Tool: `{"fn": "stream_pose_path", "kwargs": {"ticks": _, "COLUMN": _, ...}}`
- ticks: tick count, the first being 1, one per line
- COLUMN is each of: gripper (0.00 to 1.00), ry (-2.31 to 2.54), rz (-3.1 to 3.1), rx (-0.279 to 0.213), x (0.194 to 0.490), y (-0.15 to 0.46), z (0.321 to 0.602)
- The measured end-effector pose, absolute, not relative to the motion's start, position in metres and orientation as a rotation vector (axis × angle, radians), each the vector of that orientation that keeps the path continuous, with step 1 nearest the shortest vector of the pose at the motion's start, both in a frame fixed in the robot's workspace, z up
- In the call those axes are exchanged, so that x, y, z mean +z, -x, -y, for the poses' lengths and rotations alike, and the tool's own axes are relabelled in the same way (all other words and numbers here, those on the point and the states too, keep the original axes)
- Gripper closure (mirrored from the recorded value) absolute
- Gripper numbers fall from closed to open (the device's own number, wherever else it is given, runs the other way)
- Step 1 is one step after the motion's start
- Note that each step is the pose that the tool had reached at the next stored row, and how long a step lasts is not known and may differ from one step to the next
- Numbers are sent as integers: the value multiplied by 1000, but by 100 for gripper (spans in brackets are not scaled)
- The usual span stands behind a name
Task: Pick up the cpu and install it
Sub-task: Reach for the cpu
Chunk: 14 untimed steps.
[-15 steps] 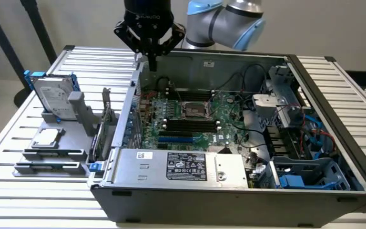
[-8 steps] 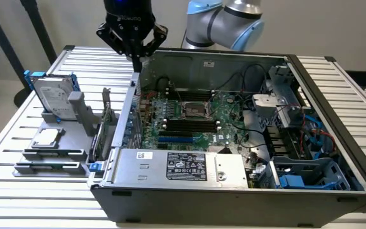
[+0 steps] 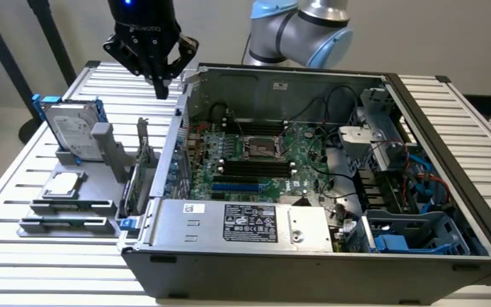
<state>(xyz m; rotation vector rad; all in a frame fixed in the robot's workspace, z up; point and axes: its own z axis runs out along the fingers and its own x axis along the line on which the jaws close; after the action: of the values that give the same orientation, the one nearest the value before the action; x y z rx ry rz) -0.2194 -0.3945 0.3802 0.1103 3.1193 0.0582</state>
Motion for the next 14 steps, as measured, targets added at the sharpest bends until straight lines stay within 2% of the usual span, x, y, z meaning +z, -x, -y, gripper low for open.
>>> {"fn": "stream_pose_path", "kwargs": {"ticks": 14, "gripper": 89, "ry": -110, "rz": -3119, "rx": 35, "x": 369, "y": 283, "z": 392}}
